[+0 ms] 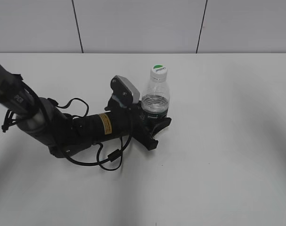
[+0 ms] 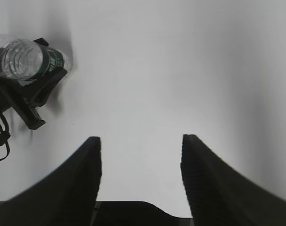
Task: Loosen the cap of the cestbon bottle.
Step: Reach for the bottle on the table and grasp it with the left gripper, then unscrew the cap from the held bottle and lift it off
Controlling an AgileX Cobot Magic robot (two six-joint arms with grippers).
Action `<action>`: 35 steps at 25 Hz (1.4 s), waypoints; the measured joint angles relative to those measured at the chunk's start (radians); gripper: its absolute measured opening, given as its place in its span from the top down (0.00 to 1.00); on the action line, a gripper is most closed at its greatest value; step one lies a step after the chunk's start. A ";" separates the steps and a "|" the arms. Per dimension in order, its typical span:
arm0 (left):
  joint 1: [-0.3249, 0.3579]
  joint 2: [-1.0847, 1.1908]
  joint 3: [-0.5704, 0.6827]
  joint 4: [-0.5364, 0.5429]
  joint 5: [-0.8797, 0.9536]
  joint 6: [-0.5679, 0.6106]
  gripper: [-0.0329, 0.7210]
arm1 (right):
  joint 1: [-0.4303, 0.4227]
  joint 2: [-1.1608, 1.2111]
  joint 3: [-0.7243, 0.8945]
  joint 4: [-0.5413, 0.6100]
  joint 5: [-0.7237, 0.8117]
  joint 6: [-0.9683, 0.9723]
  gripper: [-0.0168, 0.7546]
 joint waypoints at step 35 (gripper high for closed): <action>0.000 0.031 -0.008 -0.018 -0.053 -0.001 0.44 | 0.438 0.850 -0.878 -0.087 0.164 0.272 0.43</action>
